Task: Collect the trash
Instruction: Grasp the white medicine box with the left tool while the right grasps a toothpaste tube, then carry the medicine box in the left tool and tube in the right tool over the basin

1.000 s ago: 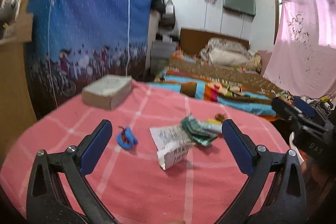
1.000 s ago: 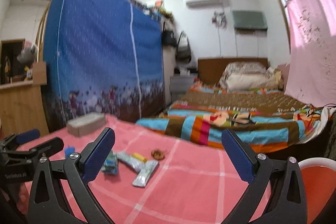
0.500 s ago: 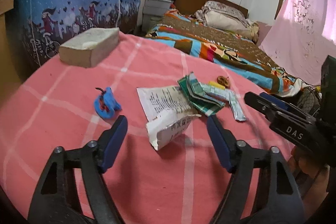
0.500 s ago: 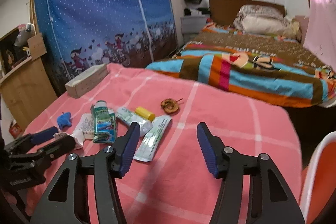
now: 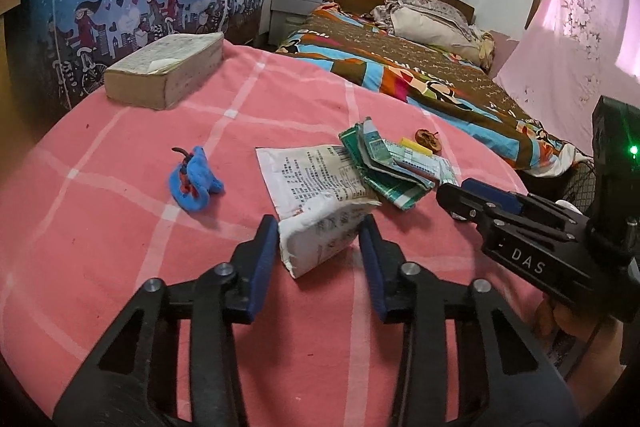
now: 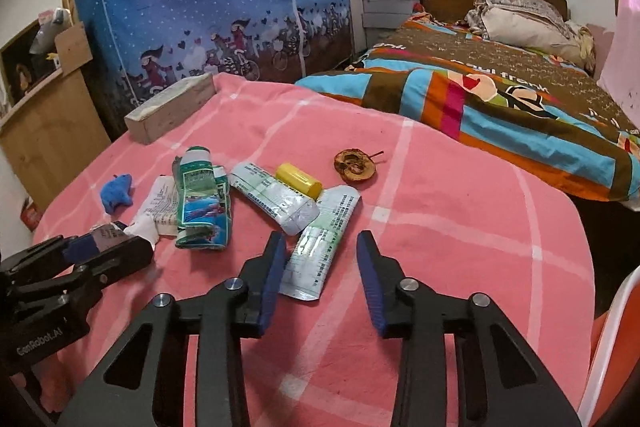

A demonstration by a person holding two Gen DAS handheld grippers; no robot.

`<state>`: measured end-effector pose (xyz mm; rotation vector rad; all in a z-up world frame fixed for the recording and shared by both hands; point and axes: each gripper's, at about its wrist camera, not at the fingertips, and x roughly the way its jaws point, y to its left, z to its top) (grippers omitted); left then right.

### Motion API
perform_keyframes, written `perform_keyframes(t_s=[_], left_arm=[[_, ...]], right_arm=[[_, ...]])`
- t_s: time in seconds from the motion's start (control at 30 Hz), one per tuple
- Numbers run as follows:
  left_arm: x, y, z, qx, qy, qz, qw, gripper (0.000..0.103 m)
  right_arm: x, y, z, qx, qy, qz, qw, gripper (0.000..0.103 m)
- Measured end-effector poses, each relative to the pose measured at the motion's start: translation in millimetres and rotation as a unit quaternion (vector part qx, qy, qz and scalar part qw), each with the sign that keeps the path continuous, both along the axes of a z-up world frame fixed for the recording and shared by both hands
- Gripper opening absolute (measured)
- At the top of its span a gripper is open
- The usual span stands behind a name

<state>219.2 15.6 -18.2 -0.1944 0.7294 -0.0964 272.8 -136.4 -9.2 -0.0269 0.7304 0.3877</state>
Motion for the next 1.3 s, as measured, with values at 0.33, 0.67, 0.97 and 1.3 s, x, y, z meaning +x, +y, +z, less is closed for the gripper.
perform_keyframes(t_s=[0.33,0.67,0.97,1.3], left_arm=[[-9,1,2,-0.014,-0.011,-0.013,0.9998,0.04],[-24,-10,13,-0.004,-0.056,-0.041,0.9976,0.04],[-39,-25,25,0.035,-0.11,-0.065,0.9912,0.04],[-51,-32,31,0.048,-0.148,-0.069,0.9854,0.04]], right_arm=[[-7,0,0,-0.007,-0.001,0.019,1.0,0.023],[-37,-10,4,-0.007,-0.035,0.026,0.999,0.021],[-57,-23,11,0.006,-0.075,0.024,0.997,0.018],[-83,-41,25,0.048,-0.149,0.029,0.987,0.018]])
